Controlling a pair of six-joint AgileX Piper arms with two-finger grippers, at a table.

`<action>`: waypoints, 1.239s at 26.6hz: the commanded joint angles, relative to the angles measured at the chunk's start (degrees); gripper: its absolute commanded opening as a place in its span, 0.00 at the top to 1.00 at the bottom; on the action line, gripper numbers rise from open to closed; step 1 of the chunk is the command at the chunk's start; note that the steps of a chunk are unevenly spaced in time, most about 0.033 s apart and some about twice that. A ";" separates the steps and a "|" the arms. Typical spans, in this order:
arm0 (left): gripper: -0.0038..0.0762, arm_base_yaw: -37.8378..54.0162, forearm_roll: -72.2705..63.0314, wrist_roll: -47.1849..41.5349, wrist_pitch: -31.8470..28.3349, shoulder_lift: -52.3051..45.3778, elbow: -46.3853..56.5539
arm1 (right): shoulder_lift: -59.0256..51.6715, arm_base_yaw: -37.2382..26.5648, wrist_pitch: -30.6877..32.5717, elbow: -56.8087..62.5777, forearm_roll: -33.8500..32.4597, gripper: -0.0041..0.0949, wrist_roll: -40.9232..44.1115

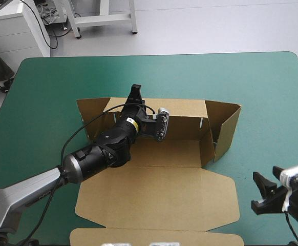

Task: Fold the box

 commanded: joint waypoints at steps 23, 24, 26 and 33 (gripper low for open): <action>0.96 -0.48 -0.65 0.07 0.02 -2.58 -1.37 | 52.66 -11.91 6.69 -52.86 4.43 0.52 -11.61; 0.96 -0.48 -0.65 0.07 0.02 -2.58 -1.37 | 54.43 -13.59 6.69 -53.64 7.55 0.51 -13.62; 0.96 -0.48 -0.65 0.07 0.02 -2.58 -1.37 | 57.90 -17.00 6.69 -55.04 13.88 0.51 -17.49; 0.96 -0.48 -0.65 0.07 -0.23 -2.58 -1.37 | 72.31 -19.25 10.10 -56.33 22.47 0.51 -28.63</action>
